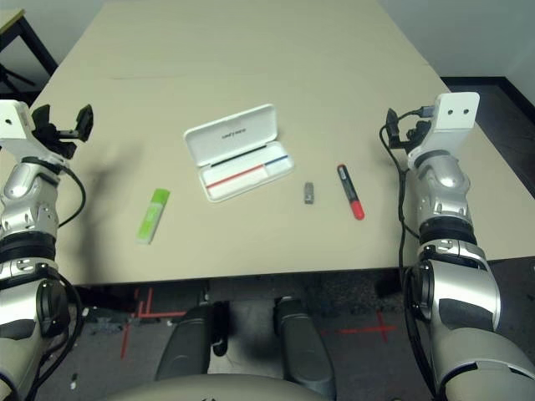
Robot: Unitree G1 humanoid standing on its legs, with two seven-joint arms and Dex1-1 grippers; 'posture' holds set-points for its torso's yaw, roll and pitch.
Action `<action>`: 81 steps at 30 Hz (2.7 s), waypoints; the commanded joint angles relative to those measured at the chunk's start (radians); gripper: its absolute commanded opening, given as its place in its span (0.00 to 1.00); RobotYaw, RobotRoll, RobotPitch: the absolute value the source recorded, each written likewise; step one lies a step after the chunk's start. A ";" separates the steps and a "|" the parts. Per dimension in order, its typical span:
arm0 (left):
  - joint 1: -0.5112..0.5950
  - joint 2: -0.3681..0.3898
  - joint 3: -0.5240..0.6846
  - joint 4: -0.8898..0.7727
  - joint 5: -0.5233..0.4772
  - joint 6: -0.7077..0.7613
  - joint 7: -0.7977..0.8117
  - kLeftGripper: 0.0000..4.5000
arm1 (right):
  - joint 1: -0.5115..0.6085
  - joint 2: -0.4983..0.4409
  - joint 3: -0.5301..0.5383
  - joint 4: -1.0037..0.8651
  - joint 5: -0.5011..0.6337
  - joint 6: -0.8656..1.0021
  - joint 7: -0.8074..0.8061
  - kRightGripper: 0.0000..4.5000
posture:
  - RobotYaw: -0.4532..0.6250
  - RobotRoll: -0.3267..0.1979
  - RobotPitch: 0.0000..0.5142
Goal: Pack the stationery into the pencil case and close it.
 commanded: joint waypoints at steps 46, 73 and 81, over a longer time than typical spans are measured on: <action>0.378 0.200 -0.378 -1.012 -0.204 0.691 -0.526 0.99 | 0.159 -0.171 0.286 -0.457 -0.031 0.401 0.763 1.00 | 0.41 0.62 0.28; -0.028 0.084 -0.826 -0.708 0.181 0.664 -0.697 0.99 | 0.177 -0.164 0.289 -0.462 -0.034 0.394 0.761 1.00 | 0.37 0.62 0.27; -0.037 0.067 -0.849 -0.652 0.229 0.658 -0.738 0.99 | 0.185 -0.161 0.286 -0.471 -0.033 0.391 0.744 1.00 | 0.36 0.62 0.27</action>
